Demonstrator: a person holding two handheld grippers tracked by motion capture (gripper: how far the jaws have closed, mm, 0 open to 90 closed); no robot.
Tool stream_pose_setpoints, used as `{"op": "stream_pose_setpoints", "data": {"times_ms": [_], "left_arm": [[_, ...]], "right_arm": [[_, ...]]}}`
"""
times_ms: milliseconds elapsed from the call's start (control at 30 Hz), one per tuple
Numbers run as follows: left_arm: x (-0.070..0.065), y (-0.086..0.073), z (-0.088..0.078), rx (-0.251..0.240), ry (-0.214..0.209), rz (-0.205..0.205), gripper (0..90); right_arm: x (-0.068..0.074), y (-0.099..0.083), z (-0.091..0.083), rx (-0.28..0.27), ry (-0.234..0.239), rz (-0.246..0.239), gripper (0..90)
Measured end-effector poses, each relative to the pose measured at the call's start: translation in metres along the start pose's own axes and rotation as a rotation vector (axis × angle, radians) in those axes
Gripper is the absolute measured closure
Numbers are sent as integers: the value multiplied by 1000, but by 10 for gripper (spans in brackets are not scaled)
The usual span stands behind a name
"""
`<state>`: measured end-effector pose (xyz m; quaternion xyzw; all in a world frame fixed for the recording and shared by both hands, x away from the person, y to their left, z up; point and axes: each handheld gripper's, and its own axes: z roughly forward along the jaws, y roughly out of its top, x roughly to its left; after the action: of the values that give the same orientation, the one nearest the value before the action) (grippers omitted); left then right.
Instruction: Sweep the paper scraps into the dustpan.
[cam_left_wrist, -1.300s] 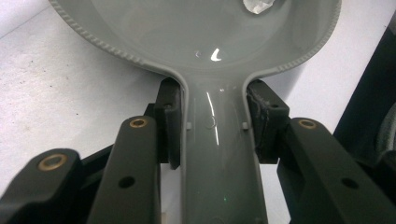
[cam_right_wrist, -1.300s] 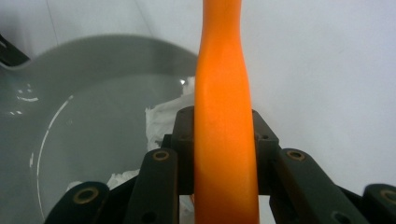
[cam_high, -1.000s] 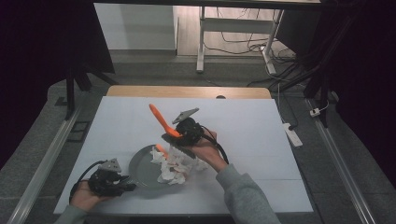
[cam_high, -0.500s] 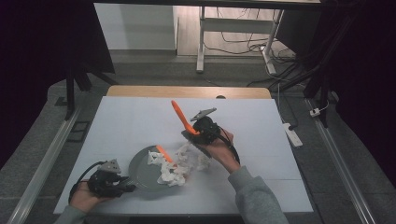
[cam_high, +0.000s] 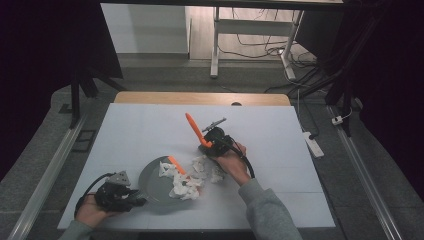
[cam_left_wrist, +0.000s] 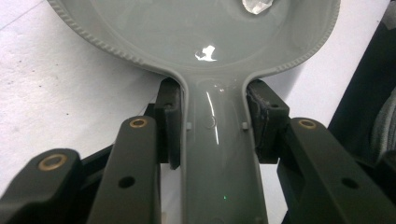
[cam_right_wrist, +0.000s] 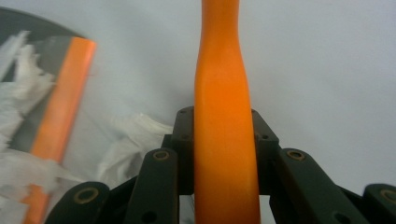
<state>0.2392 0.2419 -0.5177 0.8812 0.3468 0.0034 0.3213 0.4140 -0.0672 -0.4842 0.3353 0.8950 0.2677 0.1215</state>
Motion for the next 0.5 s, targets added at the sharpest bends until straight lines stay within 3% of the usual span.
{"op": "stream_pose_setpoints", "data": {"times_ms": [133, 500], "left_arm": [[-1, 1, 1, 1, -1, 6, 613], [-4, 4, 4, 5, -5, 9, 613]], "right_arm": [[13, 2, 1, -8, 50, -8, 700], [50, 7, 7, -25, 135, -54, 701]]}}
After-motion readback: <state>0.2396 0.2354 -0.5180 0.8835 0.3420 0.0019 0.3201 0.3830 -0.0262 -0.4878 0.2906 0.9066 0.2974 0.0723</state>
